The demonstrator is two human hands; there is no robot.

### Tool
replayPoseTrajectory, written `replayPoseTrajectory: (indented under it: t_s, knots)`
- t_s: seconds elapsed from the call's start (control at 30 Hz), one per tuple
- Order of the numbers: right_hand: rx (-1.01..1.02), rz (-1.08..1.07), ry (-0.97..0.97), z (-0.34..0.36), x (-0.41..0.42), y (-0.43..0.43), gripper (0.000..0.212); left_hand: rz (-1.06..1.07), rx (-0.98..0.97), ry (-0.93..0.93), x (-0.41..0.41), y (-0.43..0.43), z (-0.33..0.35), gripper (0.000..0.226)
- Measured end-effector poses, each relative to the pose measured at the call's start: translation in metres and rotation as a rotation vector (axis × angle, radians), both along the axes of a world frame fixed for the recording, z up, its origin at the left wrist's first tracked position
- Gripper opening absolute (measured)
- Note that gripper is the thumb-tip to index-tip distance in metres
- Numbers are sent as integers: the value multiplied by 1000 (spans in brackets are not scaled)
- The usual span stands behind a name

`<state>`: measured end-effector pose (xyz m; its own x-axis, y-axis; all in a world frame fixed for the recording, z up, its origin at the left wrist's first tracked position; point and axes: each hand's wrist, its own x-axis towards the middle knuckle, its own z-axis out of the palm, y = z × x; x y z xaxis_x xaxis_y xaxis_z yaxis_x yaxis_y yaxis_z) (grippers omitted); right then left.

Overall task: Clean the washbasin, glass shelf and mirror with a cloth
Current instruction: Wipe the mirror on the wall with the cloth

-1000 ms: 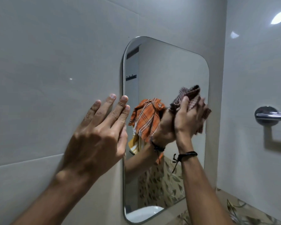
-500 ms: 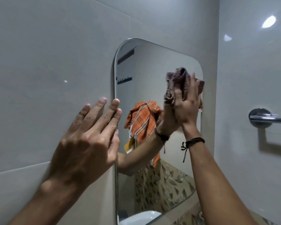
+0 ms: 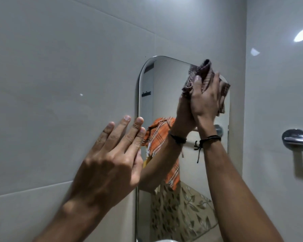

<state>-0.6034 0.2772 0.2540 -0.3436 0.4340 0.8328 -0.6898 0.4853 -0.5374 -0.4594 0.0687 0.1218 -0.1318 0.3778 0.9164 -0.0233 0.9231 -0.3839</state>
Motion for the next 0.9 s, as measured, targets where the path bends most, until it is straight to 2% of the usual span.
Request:
replayPoseTrajectory:
  t_s: [0.13, 0.3, 0.37, 0.43, 0.57, 0.67, 0.8, 0.9]
  knots:
    - [327, -6, 254, -25, 16, -29, 58, -2, 3, -5, 1, 0, 0, 51]
    - [486, -82, 318, -28, -1, -15, 58, 10, -5, -3, 2, -1, 0, 50]
    - [448, -66, 303, -13, -10, -1, 58, 6, -4, 3, 1, -1, 0, 50]
    - [302, -27, 224, 0, -25, 19, 60, 4, -5, 6, 1, -1, 0, 50]
    - [-15, 8, -32, 6, -51, 63, 83, 2, -8, 5, 0, -1, 0, 51]
    - [-101, 28, -159, -1, -61, 77, 74, 5, -6, -4, 1, -1, 0, 53]
    - [-102, -13, -150, 5, -51, 64, 69, -2, -9, -25, 2, -2, 2, 53]
    - [18, -32, 12, 6, -24, 29, 70, -13, -4, -34, 3, -3, 2, 52]
